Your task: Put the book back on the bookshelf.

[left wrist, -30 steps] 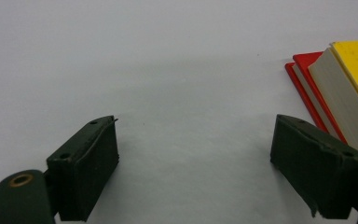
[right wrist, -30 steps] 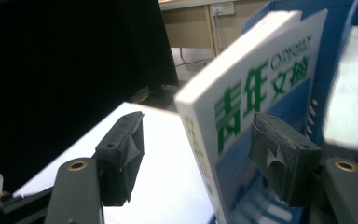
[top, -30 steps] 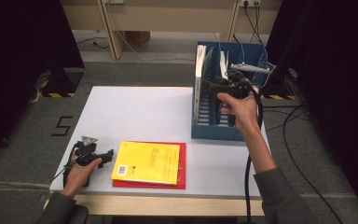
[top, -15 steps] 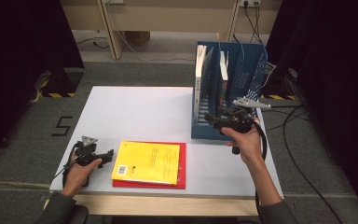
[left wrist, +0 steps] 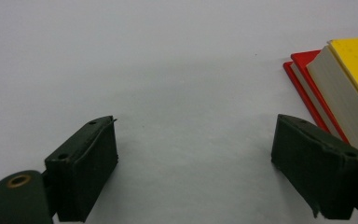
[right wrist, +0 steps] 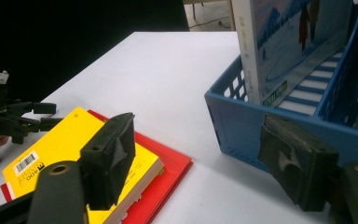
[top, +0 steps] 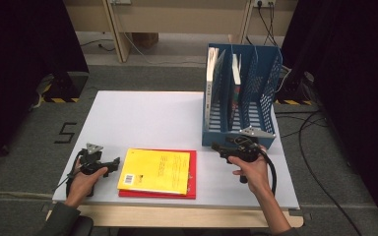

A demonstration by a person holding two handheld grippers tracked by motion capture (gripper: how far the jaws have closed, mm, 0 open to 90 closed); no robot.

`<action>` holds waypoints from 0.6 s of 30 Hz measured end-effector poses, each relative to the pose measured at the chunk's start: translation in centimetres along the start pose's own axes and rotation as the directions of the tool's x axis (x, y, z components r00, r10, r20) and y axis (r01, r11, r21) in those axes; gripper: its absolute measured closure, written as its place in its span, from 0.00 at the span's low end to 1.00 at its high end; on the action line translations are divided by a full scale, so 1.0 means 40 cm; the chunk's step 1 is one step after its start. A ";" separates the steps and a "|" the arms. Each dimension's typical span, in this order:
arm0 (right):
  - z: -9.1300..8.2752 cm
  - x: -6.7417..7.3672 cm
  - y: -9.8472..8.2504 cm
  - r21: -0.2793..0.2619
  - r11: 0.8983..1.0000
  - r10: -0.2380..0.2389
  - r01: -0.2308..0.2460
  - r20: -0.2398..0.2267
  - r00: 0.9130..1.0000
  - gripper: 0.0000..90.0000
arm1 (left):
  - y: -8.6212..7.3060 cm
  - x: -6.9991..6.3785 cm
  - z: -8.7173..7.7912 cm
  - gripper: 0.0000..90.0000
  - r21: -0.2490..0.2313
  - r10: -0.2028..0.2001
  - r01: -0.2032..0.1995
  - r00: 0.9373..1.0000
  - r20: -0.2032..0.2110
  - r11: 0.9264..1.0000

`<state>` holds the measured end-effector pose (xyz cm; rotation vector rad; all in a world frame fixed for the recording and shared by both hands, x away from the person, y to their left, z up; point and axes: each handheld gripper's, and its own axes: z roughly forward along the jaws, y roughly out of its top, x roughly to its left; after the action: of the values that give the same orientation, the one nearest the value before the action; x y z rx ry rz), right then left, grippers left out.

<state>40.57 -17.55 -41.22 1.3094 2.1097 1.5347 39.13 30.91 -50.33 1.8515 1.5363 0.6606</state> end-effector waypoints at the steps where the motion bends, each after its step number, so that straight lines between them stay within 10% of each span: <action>1: 0.002 0.000 -0.007 -0.004 1.000 0.008 -0.008 0.002 1.000 0.31 | 0.000 -0.001 0.000 0.15 -0.003 -0.002 0.002 1.000 0.000 1.000; 18: 0.030 0.012 -0.094 0.034 0.999 0.015 -0.014 -0.024 1.000 0.19 | 0.000 0.000 0.000 0.15 -0.004 0.000 0.000 1.000 0.004 1.000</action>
<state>39.06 -16.60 -44.78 1.3266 2.1543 1.5356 39.13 30.92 -50.34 1.8489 1.5310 0.6588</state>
